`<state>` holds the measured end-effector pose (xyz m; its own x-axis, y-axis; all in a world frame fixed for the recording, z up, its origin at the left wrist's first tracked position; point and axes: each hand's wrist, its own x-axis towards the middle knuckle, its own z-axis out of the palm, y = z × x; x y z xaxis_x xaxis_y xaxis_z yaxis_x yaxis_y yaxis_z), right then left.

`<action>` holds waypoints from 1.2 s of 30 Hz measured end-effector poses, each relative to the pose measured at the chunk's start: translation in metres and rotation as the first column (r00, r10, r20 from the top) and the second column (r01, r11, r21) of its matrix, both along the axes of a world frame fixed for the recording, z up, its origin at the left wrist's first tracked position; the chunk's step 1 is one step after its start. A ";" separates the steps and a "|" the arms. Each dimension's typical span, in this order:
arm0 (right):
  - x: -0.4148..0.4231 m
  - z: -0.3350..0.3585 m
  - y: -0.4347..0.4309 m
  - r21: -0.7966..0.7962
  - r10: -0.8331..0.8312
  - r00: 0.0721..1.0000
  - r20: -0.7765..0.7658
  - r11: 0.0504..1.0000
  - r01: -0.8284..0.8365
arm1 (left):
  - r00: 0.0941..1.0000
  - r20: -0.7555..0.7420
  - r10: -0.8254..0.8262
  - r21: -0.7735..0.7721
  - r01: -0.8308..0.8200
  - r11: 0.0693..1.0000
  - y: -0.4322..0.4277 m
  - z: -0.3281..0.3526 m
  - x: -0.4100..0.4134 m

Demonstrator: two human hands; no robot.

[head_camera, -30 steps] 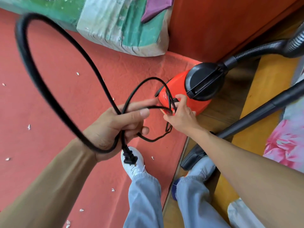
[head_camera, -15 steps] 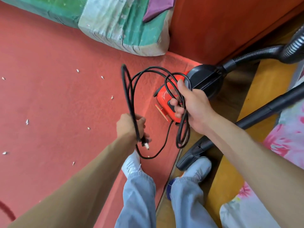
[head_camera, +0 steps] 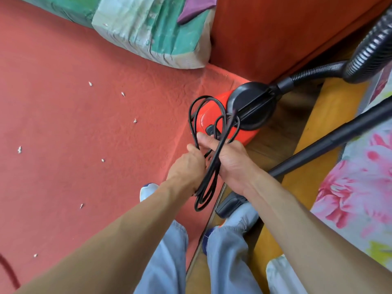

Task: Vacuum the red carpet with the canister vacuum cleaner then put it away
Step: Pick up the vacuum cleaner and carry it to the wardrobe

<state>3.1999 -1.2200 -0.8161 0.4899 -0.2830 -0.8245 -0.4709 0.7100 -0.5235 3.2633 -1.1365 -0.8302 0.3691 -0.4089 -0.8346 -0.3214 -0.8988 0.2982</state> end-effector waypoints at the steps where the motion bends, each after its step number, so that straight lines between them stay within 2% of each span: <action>1: -0.002 -0.003 0.001 0.015 -0.029 0.999 -0.012 0.999 0.029 | 0.999 -0.023 -0.042 -0.019 0.042 0.999 0.000 0.000 0.000; 3: -0.006 -0.009 0.003 0.010 -0.053 0.996 -0.073 0.999 0.054 | 0.994 -0.110 -0.021 -0.079 0.012 0.997 0.000 0.004 0.001; 5: -0.012 -0.017 0.004 -0.061 -0.070 0.988 -0.140 0.996 0.061 | 0.936 -0.316 0.155 -0.139 -0.207 0.969 0.003 0.009 0.004; 6: -0.014 -0.019 0.003 -0.094 -0.089 0.984 -0.157 0.993 0.075 | 0.859 -0.441 0.261 -0.120 -0.344 0.931 0.005 0.014 0.006; 8: -0.017 -0.021 0.002 -0.129 -0.130 0.975 -0.181 0.986 0.108 | 0.629 -0.650 0.426 0.003 -0.559 0.829 0.010 0.019 0.014; 11: -0.015 -0.025 -0.001 -0.187 -0.060 0.967 -0.247 0.982 0.014 | 0.255 -0.832 0.492 0.181 -0.715 0.676 0.020 0.018 0.017; 12: -0.012 -0.025 -0.002 -0.224 -0.007 0.962 -0.274 0.973 -0.057 | 0.167 -0.852 0.497 0.222 -0.744 0.630 0.022 0.017 0.014; 14: -0.004 -0.024 -0.004 -0.299 0.103 0.934 -0.342 0.930 -0.213 | 0.094 -0.874 0.477 0.229 -0.786 0.574 0.027 0.015 0.009; 18: 0.010 -0.025 -0.008 -0.350 0.237 0.864 -0.445 0.842 -0.411 | 0.120 -0.920 0.374 0.127 -0.811 0.571 0.031 0.014 0.000; 21: 0.013 -0.027 -0.008 -0.356 0.328 0.810 -0.486 0.772 -0.526 | 0.191 -0.914 0.357 0.065 -0.800 0.596 0.025 0.022 -0.002; 23: 0.010 -0.023 -0.006 -0.296 0.340 0.843 -0.417 0.826 -0.480 | 0.306 -0.865 0.398 0.024 -0.767 0.641 0.019 0.024 -0.002; 25: 0.008 -0.019 -0.007 -0.113 0.273 0.933 -0.236 0.946 -0.305 | 0.447 -0.774 0.448 -0.041 -0.743 0.668 0.017 0.022 0.000; 27: 0.007 -0.014 -0.009 0.129 0.131 0.991 -0.019 0.983 -0.128 | 0.509 -0.654 0.559 -0.099 -0.791 0.604 0.018 0.019 0.001; 29: 0.004 -0.014 -0.011 0.252 0.038 0.996 0.078 0.966 -0.056 | 0.544 -0.566 0.620 -0.161 -0.810 0.564 0.020 0.016 0.001; 32: 0.001 -0.017 -0.014 0.229 0.106 0.992 0.073 0.966 -0.120 | 0.649 -0.571 0.503 -0.229 -0.714 0.662 0.017 0.018 -0.003; 34: 0.002 -0.015 -0.014 0.205 0.205 0.976 0.074 0.955 -0.216 | 0.673 -0.573 0.468 -0.209 -0.672 0.711 0.014 0.015 -0.004; 36: 0.005 -0.015 -0.013 0.146 0.331 0.942 0.056 0.931 -0.336 | 0.733 -0.470 0.493 -0.221 -0.638 0.738 0.011 0.009 -0.005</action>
<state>3.2046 -1.2331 -0.8310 0.5599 0.0277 -0.8281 -0.6797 0.5868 -0.4400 3.2579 -1.1253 -0.8214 0.3327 -0.5047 -0.7966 0.4086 -0.6841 0.6041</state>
